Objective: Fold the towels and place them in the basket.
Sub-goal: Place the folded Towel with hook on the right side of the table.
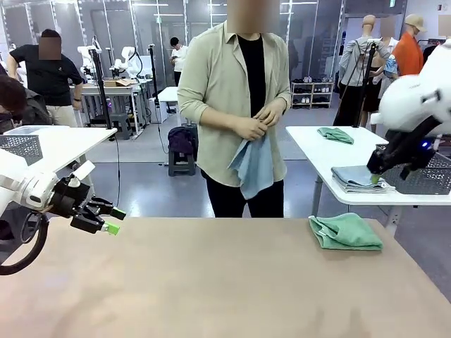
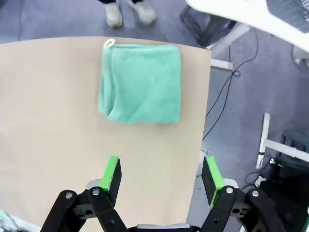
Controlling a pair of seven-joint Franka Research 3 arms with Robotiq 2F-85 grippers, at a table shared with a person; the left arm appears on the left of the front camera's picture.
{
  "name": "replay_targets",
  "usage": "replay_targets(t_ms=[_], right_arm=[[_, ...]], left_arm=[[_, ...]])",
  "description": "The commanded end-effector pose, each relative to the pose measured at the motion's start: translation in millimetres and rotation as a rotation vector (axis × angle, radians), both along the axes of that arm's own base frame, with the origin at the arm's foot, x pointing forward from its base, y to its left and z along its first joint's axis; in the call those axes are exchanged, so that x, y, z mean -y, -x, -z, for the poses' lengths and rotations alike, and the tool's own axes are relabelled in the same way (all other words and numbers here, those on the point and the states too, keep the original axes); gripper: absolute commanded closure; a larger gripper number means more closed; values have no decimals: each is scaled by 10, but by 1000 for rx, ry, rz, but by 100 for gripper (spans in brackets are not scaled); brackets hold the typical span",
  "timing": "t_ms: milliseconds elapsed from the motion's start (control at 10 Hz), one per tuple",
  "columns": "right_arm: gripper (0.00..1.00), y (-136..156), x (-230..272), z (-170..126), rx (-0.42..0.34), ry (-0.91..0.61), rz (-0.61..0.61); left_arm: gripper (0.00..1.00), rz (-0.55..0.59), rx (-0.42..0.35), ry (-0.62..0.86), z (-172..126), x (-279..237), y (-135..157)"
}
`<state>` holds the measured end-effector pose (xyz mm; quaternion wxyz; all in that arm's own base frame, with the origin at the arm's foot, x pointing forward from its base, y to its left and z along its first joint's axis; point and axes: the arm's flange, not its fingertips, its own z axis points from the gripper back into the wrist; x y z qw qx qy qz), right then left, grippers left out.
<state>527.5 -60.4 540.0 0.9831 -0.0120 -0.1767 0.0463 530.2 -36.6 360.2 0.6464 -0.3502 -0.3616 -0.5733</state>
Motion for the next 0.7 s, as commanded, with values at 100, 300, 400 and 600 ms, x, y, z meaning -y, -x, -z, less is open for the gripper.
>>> replay_targets(t_ms=[100, 300, 400, 600], right_arm=[[16, 642, -264, -300, -30, 25, 1], [16, 931, -316, -438, 0, 46, 9], [16, 971, -328, -448, 8, 28, -6], [16, 865, -306, -512, -8, 32, -20]], left_arm=[[18, 1, 2, 0, -4, 1, 4], [18, 1, 2, 0, -4, 1, 4], [18, 1, 2, 0, -4, 1, 4], [18, 1, 2, 0, -4, 1, 4]])
